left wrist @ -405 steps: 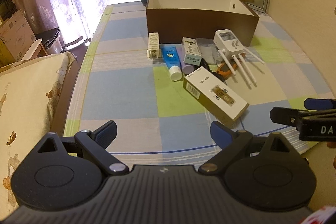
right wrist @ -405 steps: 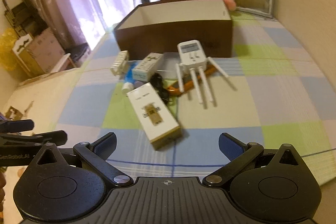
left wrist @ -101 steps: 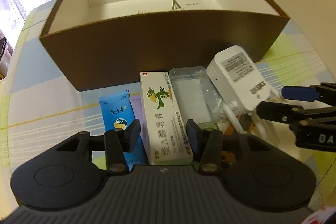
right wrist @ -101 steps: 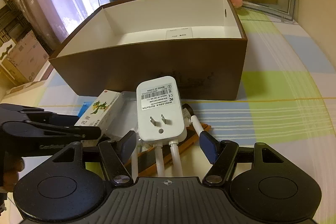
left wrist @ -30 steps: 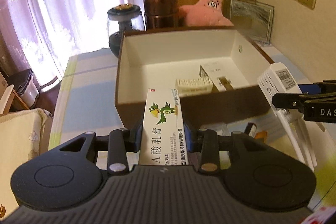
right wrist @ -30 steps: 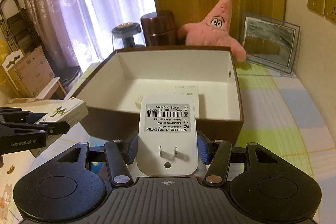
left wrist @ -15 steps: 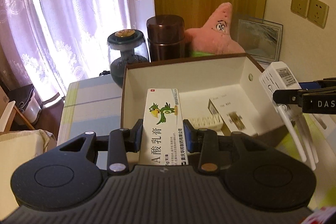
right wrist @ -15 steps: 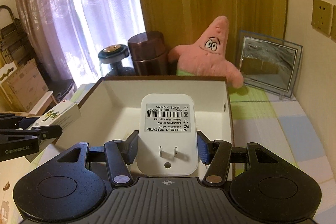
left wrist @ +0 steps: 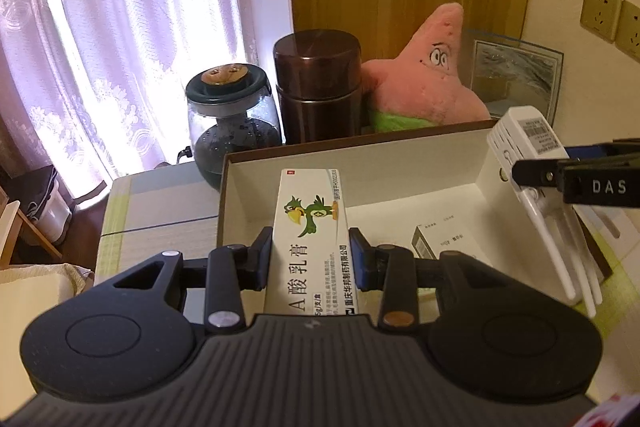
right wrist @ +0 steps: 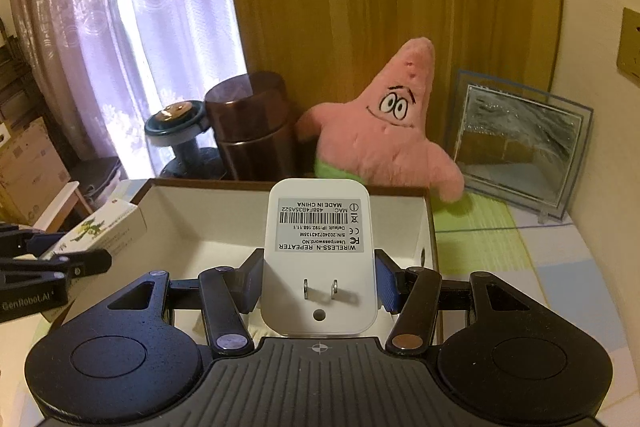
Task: Organize rigid objects
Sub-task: 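Carry the repeater with the right gripper while the left carries the cream box over the brown box, then open the left gripper to drop the cream box while the right releases the repeater into the brown box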
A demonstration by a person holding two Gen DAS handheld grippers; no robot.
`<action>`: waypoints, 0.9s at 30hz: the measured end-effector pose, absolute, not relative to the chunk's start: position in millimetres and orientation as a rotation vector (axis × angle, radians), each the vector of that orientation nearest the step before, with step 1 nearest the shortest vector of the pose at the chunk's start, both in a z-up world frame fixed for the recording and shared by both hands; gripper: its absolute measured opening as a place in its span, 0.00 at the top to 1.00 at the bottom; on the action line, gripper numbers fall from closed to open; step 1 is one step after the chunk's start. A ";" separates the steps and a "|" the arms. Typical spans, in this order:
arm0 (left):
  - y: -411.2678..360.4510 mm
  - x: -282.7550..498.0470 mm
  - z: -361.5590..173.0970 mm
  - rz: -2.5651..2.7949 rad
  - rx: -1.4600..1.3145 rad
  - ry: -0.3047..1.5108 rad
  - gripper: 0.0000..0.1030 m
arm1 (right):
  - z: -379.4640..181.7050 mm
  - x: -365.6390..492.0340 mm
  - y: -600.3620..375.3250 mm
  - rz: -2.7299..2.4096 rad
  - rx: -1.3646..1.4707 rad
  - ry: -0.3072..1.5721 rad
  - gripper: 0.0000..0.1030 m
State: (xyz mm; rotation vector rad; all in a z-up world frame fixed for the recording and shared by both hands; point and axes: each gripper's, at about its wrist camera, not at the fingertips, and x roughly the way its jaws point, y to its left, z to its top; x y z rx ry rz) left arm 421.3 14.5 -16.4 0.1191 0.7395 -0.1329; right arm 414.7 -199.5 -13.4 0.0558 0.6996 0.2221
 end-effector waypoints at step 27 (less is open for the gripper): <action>6.9 498.8 -90.3 -0.129 0.124 0.880 0.67 | -86.2 491.2 -193.3 0.141 0.013 0.840 0.49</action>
